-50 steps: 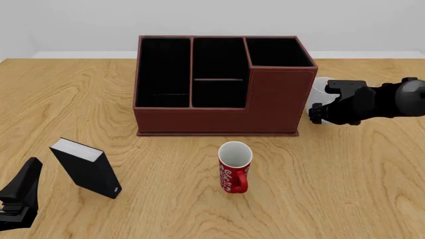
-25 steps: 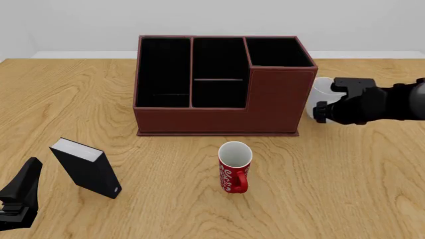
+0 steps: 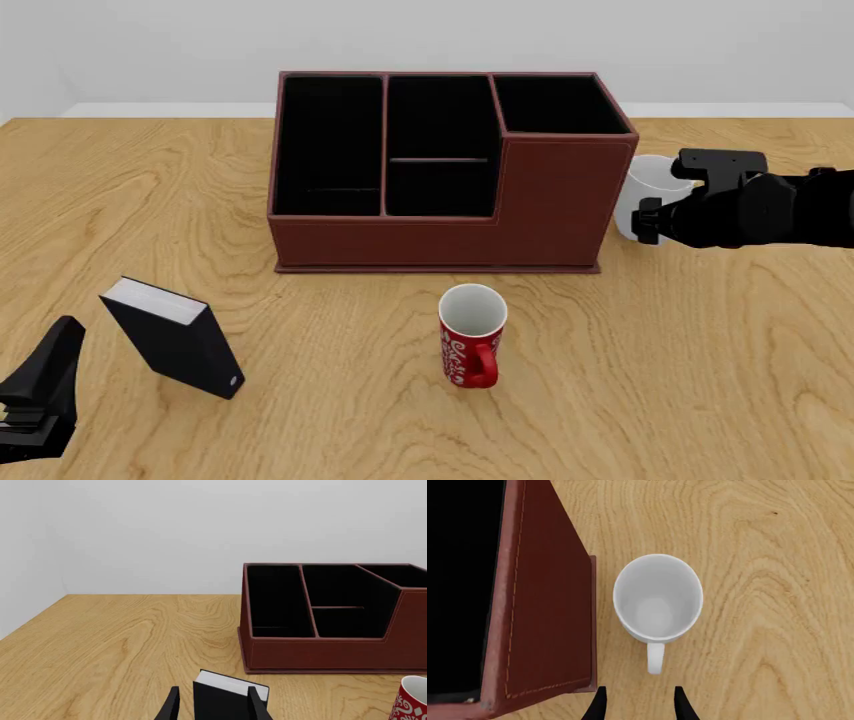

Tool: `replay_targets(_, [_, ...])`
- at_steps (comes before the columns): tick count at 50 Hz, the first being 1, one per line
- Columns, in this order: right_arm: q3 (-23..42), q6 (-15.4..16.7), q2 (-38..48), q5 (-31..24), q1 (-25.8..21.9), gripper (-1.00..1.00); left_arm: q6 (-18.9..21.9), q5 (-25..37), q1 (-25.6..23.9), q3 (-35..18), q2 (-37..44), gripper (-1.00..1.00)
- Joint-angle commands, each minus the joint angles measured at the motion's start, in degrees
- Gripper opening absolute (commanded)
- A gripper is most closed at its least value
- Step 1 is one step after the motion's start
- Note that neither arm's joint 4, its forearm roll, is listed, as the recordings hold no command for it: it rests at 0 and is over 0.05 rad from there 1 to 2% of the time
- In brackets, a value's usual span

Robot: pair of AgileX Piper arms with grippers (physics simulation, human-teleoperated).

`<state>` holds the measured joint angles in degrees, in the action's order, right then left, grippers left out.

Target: Pick up the white mug and place it to the right of the caddy.

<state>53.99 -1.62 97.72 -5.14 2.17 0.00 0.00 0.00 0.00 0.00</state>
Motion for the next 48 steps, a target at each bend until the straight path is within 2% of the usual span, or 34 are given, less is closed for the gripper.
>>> replay_targets(1, [-1.8,-0.1,-2.3,0.4,0.3,1.00,0.0,0.0,0.0,0.0,0.0,1.00])
replay_targets(6, [-2.9,0.7,-3.6,0.8,1.5,1.00,0.0,0.0,0.0,0.0,0.0,1.00])
replay_targets(17, [-4.2,-0.7,-5.7,0.9,0.4,1.00,0.0,0.0,0.0,0.0,0.0,1.00])
replay_targets(48, [-9.8,-1.3,-10.9,3.2,-1.1,1.00,0.0,0.0,0.0,0.0,0.0,1.00])
